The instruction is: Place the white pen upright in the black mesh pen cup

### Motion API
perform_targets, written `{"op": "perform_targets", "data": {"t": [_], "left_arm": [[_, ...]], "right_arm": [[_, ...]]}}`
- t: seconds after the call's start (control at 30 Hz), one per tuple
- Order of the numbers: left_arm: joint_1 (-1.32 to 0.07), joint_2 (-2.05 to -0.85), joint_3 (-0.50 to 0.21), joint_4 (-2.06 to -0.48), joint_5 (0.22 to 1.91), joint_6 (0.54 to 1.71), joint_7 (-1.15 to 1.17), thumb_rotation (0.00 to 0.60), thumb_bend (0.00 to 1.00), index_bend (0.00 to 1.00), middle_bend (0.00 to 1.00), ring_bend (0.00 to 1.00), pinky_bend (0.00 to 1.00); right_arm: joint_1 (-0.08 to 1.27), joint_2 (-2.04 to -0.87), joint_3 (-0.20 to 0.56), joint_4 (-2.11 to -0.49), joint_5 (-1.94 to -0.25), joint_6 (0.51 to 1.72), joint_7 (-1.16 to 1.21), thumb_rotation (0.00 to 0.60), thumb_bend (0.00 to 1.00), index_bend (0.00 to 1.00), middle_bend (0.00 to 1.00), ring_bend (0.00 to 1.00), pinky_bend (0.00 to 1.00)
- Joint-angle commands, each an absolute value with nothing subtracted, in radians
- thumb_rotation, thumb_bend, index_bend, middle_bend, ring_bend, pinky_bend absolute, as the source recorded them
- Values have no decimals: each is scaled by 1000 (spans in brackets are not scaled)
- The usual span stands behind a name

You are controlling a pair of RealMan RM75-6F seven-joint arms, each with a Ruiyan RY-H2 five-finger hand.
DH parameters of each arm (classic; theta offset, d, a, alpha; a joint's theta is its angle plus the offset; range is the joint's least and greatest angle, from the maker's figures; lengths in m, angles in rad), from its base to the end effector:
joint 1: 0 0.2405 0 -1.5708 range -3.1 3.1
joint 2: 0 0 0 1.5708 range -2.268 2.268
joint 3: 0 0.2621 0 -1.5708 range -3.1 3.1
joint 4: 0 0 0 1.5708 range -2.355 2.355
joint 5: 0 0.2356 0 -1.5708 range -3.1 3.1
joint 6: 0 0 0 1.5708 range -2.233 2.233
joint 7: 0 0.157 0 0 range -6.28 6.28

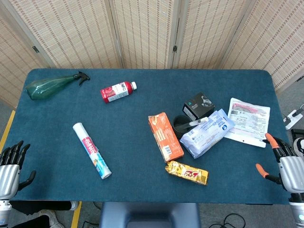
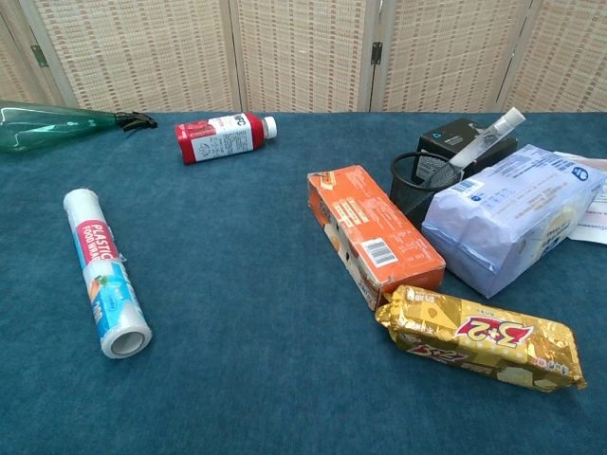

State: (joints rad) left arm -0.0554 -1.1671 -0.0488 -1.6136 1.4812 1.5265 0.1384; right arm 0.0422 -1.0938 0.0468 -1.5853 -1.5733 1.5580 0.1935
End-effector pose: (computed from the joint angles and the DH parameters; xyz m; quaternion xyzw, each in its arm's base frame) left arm -0.3269 0.1863 0.1288 -0.5919 -0.3637 -0.3612 0.6221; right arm -0.3276 -0.1819 0.1548 0.5668 -0.4052 0.4515 0.5574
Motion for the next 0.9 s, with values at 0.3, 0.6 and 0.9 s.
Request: {"op": "perform_targets", "data": {"t": [0.3, 0.6, 0.9], "left_arm": [[-52, -1169, -45, -1609, 1481, 1528, 138, 600, 386, 119, 38, 49, 93], [-55, -1169, -43, -1612, 1485, 1523, 143, 600, 387, 119, 38, 49, 93], [-60, -1169, -43, -1612, 1483, 1513, 138, 600, 387, 119, 39, 49, 93]], "right_arm": [[43, -1092, 42, -1588, -1573, 1547, 201, 600, 218, 48, 223, 115, 172], [40, -1087, 41, -1592, -1540, 1521, 206, 600, 218, 48, 240, 115, 175], [73, -1057, 56, -1648, -1504, 1453, 192, 600, 217, 103, 263, 116, 187]]}}
